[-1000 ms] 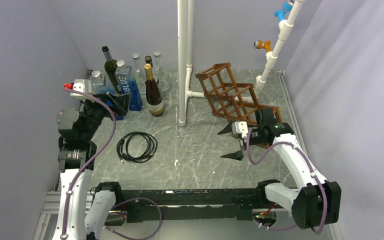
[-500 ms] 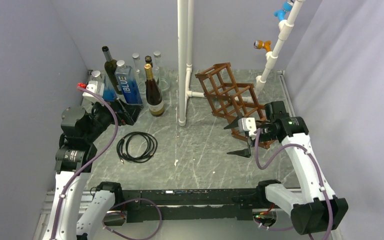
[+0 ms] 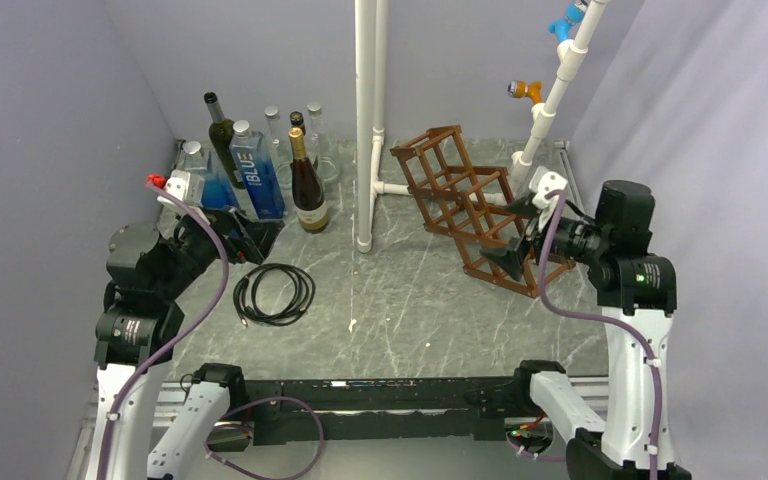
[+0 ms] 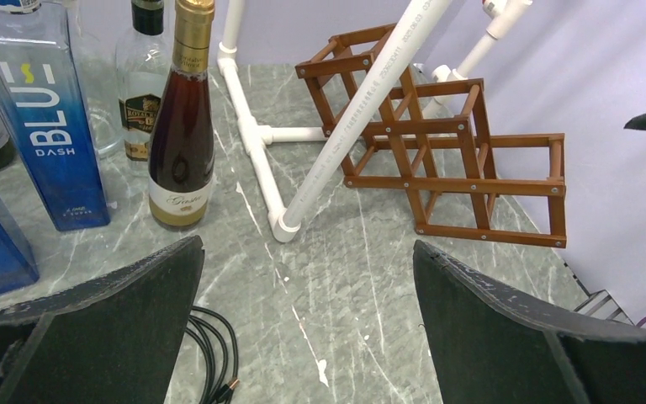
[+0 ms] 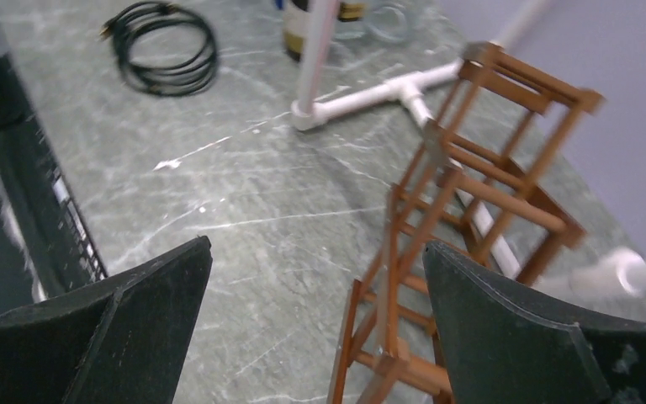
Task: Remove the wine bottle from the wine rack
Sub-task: Reset both arms
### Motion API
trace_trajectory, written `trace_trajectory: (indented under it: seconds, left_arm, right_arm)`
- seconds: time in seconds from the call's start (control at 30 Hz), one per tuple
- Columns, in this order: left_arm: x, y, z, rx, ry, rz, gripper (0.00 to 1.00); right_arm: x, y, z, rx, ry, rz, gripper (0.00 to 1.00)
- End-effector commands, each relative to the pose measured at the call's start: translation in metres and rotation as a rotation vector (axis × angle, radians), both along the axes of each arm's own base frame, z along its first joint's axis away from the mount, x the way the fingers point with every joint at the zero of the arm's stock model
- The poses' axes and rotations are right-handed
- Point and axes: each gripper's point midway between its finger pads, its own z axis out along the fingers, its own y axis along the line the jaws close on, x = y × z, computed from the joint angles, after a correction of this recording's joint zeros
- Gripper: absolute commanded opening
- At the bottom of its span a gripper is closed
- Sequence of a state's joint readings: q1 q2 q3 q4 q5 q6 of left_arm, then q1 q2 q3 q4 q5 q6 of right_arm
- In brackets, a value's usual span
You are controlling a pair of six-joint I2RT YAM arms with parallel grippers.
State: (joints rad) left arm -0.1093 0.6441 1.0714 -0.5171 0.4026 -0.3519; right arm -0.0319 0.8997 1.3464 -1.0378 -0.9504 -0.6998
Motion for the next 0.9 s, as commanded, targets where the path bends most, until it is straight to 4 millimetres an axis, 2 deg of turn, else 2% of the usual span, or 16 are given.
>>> trace_trajectory:
  seconds: [0.0,0.13,0.27,0.6,0.87]
  left_arm:
    - [-0.01,-0.002,0.021,0.011,-0.069,-0.024,1.0]
    - [-0.013,-0.003,0.025,0.019,-0.082,-0.033,1.0]
    - [-0.014,-0.003,0.027,0.026,-0.089,-0.037,0.99]
    - [-0.015,-0.002,0.031,0.047,-0.096,-0.034,0.99]
    - [-0.016,-0.003,0.033,0.049,-0.106,-0.041,1.0]
  right_arm:
    - [0.02,-0.024,0.037,0.154,0.027,-0.283,1.0]
    - [0.027,-0.047,0.05,0.213,-0.006,-0.459,1.0]
    - [0.024,-0.058,0.057,0.208,-0.046,-0.517,1.0]
    - [0.023,-0.061,0.062,0.277,-0.036,-0.558,1.0]
    - [0.027,-0.074,0.071,0.356,-0.019,-0.681,1.0]
